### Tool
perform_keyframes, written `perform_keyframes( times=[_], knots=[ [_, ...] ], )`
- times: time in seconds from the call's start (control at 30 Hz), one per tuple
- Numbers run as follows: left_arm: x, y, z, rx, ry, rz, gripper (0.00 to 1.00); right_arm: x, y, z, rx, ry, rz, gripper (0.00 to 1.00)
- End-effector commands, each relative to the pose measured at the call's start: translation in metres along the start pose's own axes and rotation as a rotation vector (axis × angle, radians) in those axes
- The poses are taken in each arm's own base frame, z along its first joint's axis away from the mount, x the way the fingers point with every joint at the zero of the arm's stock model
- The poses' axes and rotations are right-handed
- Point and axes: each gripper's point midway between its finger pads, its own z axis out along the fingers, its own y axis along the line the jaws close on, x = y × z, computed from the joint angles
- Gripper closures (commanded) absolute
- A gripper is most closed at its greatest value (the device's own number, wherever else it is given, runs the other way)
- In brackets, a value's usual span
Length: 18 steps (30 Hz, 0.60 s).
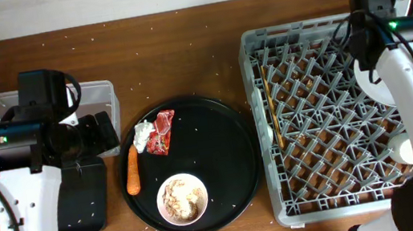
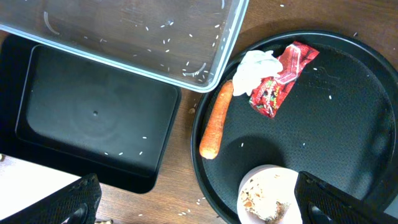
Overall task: Sort waste into correct bins and load items into the dishwasher rack
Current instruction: 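Stand the white plate upright in the rack with the right gripper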
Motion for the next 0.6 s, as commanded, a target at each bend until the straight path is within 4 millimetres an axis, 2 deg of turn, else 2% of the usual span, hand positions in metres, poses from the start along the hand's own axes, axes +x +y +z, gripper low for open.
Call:
perform_keyframes(
  times=[0.0, 0.03, 0.07, 0.1, 0.13, 0.17, 0.23, 0.37, 0.43, 0.47, 0.57],
  knots=[
    [-0.004, 0.003, -0.007, -0.005, -0.028, -0.015, 0.01, 0.003, 0.001, -0.012, -0.315, 0.052, 0.284, 0.39],
    [-0.004, 0.003, -0.007, -0.005, -0.028, -0.015, 0.01, 0.018, -0.010, 0.011, -0.454, 0.174, 0.427, 0.44],
    [-0.004, 0.003, -0.007, -0.005, -0.028, -0.015, 0.01, 0.026, -0.016, 0.022, -0.528, 0.247, 0.525, 0.49],
    [-0.004, 0.003, -0.007, -0.005, -0.028, -0.015, 0.01, 0.046, -0.033, 0.046, -0.656, 0.373, 0.685, 0.64],
    [-0.004, 0.003, -0.007, -0.005, -0.028, -0.015, 0.01, 0.063, -0.044, 0.061, -0.626, 0.435, 0.722, 0.63],
    [-0.004, 0.003, -0.007, -0.005, -0.028, -0.015, 0.01, 0.077, -0.045, 0.074, -0.604, 0.490, 0.729, 0.63],
    [-0.004, 0.003, -0.007, -0.005, -0.028, -0.015, 0.01, 0.094, -0.032, 0.095, -0.588, 0.574, 0.713, 0.63],
    [-0.004, 0.003, -0.007, -0.005, -0.028, -0.015, 0.01, 0.114, -0.016, 0.120, -0.563, 0.676, 0.693, 0.63],
    [-0.004, 0.003, -0.007, -0.005, -0.028, -0.015, 0.01, 0.124, -0.026, 0.132, -0.460, 0.678, 0.662, 0.66],
    [-0.004, 0.003, -0.007, -0.005, -0.028, -0.015, 0.01, 0.124, -0.026, 0.135, -0.456, 0.669, 0.663, 0.76],
    [-0.004, 0.003, -0.007, -0.005, -0.028, -0.015, 0.01, 0.124, -0.023, 0.137, -0.464, 0.665, 0.664, 0.79]
  ],
)
